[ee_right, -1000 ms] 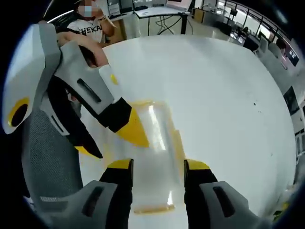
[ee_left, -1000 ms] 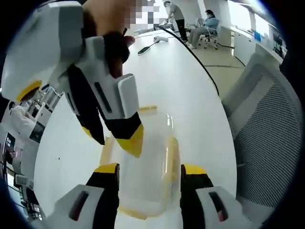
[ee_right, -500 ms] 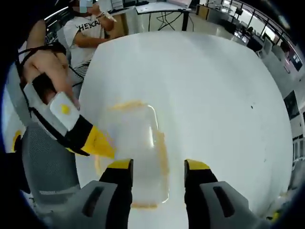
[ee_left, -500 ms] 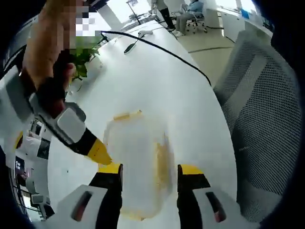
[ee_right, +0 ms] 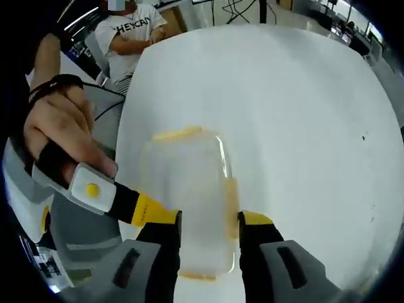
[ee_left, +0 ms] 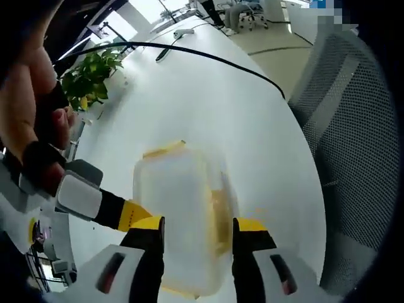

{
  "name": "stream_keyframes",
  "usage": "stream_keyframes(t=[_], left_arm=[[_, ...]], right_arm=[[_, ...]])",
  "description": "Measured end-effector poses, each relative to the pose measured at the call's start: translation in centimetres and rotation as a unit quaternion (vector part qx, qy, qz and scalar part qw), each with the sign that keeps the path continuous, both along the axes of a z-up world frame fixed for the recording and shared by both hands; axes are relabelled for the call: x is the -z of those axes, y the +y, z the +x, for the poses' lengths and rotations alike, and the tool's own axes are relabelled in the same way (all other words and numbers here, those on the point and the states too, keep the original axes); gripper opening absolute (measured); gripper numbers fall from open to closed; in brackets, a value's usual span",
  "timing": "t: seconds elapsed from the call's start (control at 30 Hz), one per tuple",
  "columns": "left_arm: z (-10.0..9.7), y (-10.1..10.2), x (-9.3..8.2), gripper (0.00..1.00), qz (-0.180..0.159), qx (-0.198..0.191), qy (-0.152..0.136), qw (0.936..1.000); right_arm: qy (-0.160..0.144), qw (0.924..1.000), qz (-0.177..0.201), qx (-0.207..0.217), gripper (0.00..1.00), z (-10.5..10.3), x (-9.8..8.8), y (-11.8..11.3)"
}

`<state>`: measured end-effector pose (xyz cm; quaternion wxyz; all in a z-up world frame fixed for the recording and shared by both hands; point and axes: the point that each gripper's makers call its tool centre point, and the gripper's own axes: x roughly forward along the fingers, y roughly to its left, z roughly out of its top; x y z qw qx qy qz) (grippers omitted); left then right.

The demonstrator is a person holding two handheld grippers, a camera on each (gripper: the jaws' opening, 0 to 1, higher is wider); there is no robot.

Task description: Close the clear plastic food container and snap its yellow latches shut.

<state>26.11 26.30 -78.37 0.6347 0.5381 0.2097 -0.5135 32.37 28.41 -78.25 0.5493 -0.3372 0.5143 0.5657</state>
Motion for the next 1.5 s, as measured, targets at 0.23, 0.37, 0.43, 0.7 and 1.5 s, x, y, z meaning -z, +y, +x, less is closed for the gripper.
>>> stream_keyframes(t=[0.23, 0.37, 0.43, 0.7, 1.5], left_arm=[[-0.1, 0.0, 0.3, 0.34, -0.008, -0.011, -0.005, 0.9999], [0.0, 0.0, 0.3, 0.33, -0.009, -0.021, -0.009, 0.9997], [0.0, 0.0, 0.4, 0.32, -0.009, -0.024, -0.008, 0.9996], [0.2, 0.1, 0.5, 0.3, -0.025, -0.028, 0.001, 0.9993], [0.2, 0.1, 0.4, 0.29, -0.021, -0.022, -0.026, 0.9992]], right_arm=[[0.018, 0.9996, -0.01, -0.018, 0.32, -0.1, 0.2, 0.1], [0.032, 0.999, -0.018, -0.023, 0.31, 0.0, 0.4, 0.1], [0.032, 0.9986, -0.028, -0.03, 0.3, -0.1, 0.4, 0.1], [0.046, 0.9977, -0.031, -0.038, 0.28, -0.2, 0.5, 0.3], [0.046, 0.9954, -0.076, -0.035, 0.3, -0.6, 0.6, -0.2]])
